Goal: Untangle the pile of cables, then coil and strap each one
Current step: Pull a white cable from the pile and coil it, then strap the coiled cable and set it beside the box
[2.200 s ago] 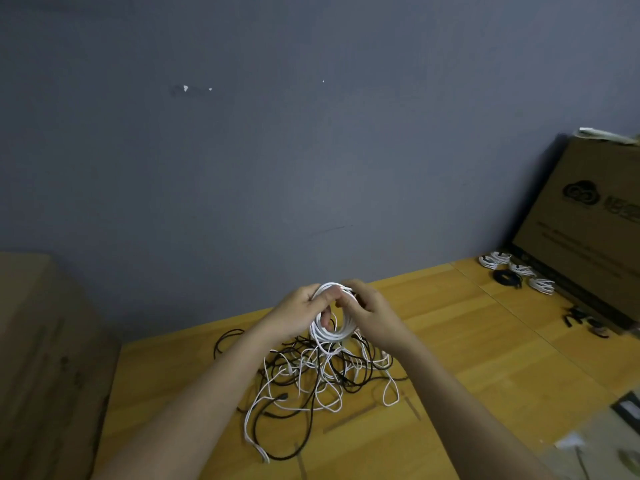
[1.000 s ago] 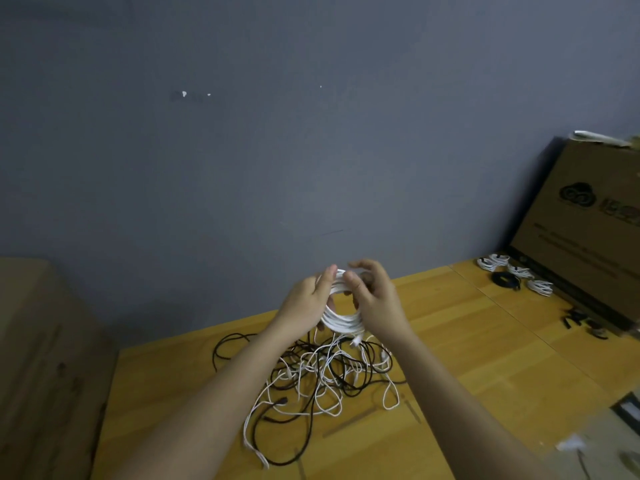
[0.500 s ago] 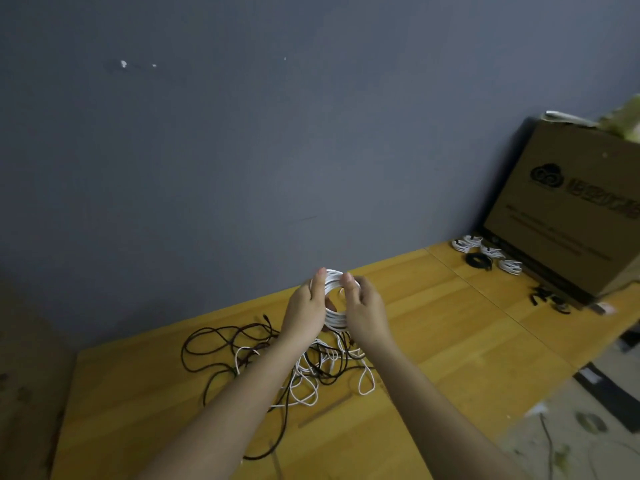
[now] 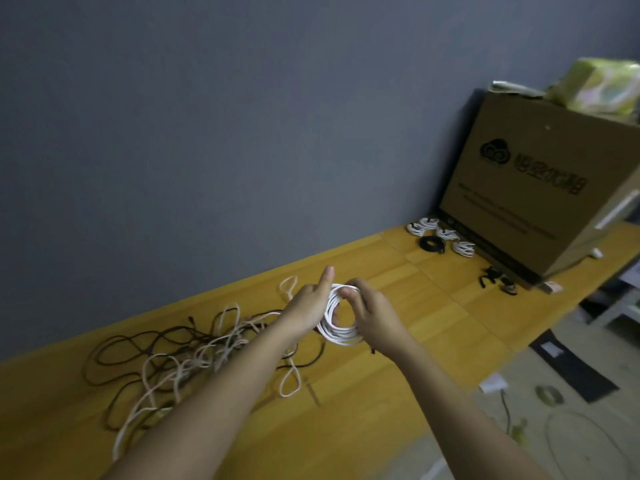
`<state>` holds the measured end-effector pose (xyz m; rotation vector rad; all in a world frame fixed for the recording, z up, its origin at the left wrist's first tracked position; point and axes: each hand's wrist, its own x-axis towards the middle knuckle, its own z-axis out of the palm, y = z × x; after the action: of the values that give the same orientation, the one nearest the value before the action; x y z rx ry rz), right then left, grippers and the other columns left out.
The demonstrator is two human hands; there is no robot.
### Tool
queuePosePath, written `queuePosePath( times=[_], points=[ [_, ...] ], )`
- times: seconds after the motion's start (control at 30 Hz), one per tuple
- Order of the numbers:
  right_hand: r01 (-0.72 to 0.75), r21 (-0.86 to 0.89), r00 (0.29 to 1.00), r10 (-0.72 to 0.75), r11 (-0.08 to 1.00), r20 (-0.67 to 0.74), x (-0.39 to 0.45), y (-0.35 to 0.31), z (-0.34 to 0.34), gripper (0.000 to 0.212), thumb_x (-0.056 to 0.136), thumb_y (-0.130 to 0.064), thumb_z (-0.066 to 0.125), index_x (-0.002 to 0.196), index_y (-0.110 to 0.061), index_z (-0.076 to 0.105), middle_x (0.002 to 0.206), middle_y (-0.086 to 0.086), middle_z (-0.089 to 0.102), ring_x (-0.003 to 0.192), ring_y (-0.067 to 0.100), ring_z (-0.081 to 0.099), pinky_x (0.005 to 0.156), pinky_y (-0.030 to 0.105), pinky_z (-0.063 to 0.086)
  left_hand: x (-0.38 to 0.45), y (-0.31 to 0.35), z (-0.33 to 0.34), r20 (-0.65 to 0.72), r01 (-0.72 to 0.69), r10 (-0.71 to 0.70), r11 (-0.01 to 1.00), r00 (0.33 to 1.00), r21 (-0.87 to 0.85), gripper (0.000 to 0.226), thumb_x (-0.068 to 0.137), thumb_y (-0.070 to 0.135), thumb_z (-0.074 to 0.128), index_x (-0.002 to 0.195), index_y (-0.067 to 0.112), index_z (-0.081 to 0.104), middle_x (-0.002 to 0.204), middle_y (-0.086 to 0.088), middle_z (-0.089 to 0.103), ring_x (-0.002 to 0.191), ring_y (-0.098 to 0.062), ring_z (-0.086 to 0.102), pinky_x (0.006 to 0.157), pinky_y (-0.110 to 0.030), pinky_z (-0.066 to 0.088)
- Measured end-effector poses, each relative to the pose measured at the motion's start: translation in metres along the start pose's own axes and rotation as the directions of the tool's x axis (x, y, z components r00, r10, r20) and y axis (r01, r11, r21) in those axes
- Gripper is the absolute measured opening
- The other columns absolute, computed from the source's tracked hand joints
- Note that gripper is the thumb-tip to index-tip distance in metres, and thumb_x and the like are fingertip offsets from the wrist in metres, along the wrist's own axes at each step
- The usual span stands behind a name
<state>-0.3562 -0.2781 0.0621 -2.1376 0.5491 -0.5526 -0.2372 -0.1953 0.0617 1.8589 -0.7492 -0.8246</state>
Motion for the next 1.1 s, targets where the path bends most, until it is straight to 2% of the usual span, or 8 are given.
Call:
queuePosePath(
  times=[0.13,0.33,0.5,0.63,0.83,0.93,1.0,1.1],
  points=[
    [-0.082,0.149,0.992,0.096,0.985,-0.085,-0.01,0.048,-0.056,0.021,0.102,-0.028,0.041,0.088,-0.023,0.057,0.062,-0.023,0.057,0.056,-0.002,0.048,0.056,0.014,0.036,0.024,0.027,0.086,-0.086,-0.034,0.029,0.998,0.996,-0.05,0.08,0.098,0.058,0.023,0.033,0.018,0.048,0.04,0.003,0.053,0.04,-0.005,0.051,0.059,-0.028,0.04],
    [-0.19,0.277,0.962,0.235,0.942,-0.138,-0.01,0.099,-0.119,0.022,0.099,-0.038,0.044,0.089,-0.026,0.059,0.064,-0.009,0.058,0.054,0.0,0.052,0.054,0.017,0.041,0.06,0.057,0.173,-0.15,-0.015,-0.018,0.976,0.989,-0.217,0.066,0.099,0.052,0.029,0.043,0.018,0.041,0.036,0.006,0.042,0.035,-0.01,0.041,0.053,-0.028,0.034],
    [-0.169,0.369,0.949,0.252,0.914,-0.191,0.005,0.134,-0.159,0.021,0.095,-0.041,0.052,0.084,-0.031,0.066,0.061,-0.01,0.06,0.058,0.008,0.054,0.055,0.022,0.042,0.094,0.074,0.218,-0.138,-0.007,-0.029,0.967,0.99,-0.254,0.076,0.098,0.056,0.027,0.032,0.021,0.042,0.036,0.006,0.041,0.035,-0.009,0.042,0.048,-0.025,0.034],
    [-0.133,0.361,0.942,0.231,0.923,-0.244,0.021,0.164,-0.184,0.018,0.097,-0.036,0.051,0.088,-0.029,0.065,0.064,-0.013,0.063,0.059,0.002,0.055,0.056,0.016,0.042,0.129,0.083,0.249,-0.135,0.001,-0.031,0.977,0.99,-0.213,0.077,0.097,0.057,0.025,0.032,0.02,0.043,0.036,0.005,0.044,0.035,-0.008,0.043,0.048,-0.025,0.034],
    [-0.3,0.316,0.912,0.368,0.9,-0.182,0.064,0.226,-0.229,0.038,0.096,-0.053,0.041,0.105,-0.021,0.06,0.074,-0.005,0.062,0.061,0.003,0.057,0.056,0.019,0.045,0.197,0.1,0.299,-0.117,0.026,-0.056,0.97,0.992,-0.241,0.069,0.097,0.058,0.026,0.043,0.017,0.04,0.037,0.006,0.044,0.034,-0.009,0.043,0.049,-0.026,0.035],
    [-0.308,0.229,0.906,0.358,0.924,-0.226,0.084,0.261,-0.249,0.03,0.097,-0.049,0.041,0.095,-0.026,0.06,0.064,-0.007,0.059,0.054,0.006,0.053,0.052,0.025,0.041,0.232,0.104,0.326,-0.049,0.038,-0.051,0.971,0.997,-0.238,0.072,0.099,0.056,0.024,0.04,0.018,0.038,0.036,0.005,0.043,0.034,-0.008,0.043,0.05,-0.027,0.034],
    [-0.273,0.2,0.907,0.321,0.941,-0.274,0.093,0.283,-0.262,0.021,0.099,-0.041,0.044,0.085,-0.031,0.057,0.055,-0.01,0.054,0.045,0.004,0.046,0.043,0.018,0.034,0.252,0.107,0.341,-0.01,0.017,-0.019,0.986,1.0,-0.167,0.073,0.1,0.055,0.021,0.041,0.016,0.042,0.037,0.004,0.047,0.036,-0.008,0.046,0.053,-0.027,0.035],
    [-0.298,0.191,0.896,0.343,0.935,-0.281,0.1,0.319,-0.28,0.026,0.099,-0.036,0.046,0.075,-0.032,0.052,0.049,-0.012,0.046,0.041,0.003,0.037,0.04,0.014,0.03,0.282,0.106,0.365,0.061,0.007,-0.004,0.999,0.998,-0.048,0.076,0.101,0.052,0.018,0.042,0.016,0.051,0.041,0.002,0.055,0.043,-0.008,0.053,0.057,-0.028,0.04]
  ],
)
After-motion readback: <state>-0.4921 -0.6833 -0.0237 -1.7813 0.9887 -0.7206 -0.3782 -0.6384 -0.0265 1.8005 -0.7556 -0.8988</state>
